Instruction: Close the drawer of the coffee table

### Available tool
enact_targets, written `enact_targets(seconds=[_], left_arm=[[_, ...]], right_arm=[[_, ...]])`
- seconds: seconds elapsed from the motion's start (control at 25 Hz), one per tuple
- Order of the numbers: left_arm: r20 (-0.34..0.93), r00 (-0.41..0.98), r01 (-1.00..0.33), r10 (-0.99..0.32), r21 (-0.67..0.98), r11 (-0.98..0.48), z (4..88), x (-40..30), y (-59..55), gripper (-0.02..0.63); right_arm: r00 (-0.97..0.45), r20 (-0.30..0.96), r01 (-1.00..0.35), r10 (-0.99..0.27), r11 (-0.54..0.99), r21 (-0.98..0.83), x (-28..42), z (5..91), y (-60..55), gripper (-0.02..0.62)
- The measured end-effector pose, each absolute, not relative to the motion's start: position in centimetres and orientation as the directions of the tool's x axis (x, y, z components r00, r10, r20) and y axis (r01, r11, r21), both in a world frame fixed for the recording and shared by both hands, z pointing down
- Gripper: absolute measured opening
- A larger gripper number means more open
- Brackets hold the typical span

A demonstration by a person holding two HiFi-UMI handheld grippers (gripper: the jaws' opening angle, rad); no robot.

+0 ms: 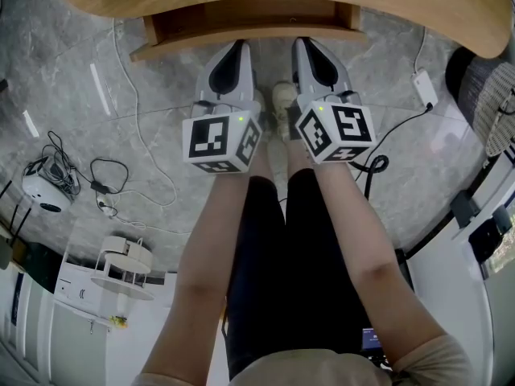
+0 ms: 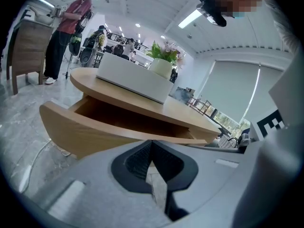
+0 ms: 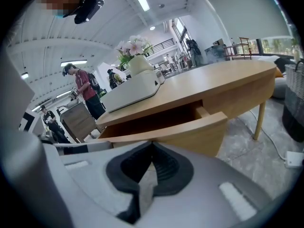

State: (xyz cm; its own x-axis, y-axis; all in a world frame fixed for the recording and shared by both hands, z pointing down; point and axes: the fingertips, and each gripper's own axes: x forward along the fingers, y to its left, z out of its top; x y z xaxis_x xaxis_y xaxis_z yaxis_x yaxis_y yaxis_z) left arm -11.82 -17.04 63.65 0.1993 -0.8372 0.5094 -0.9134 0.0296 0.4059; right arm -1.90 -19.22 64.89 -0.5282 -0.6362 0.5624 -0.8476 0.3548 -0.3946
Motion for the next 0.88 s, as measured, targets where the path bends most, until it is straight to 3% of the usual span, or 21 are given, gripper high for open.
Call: enact_targets(seconds=[0.88], left_arm=[[0.477, 0.199, -0.894, -0.856, 0.446, 0.041, 63.7, -12.7, -20.2, 0.003]], right_arm=[[-0.534, 0.544, -0.843, -0.647, 0.363, -0.396, -2.8, 64.9, -22.4, 0.002]])
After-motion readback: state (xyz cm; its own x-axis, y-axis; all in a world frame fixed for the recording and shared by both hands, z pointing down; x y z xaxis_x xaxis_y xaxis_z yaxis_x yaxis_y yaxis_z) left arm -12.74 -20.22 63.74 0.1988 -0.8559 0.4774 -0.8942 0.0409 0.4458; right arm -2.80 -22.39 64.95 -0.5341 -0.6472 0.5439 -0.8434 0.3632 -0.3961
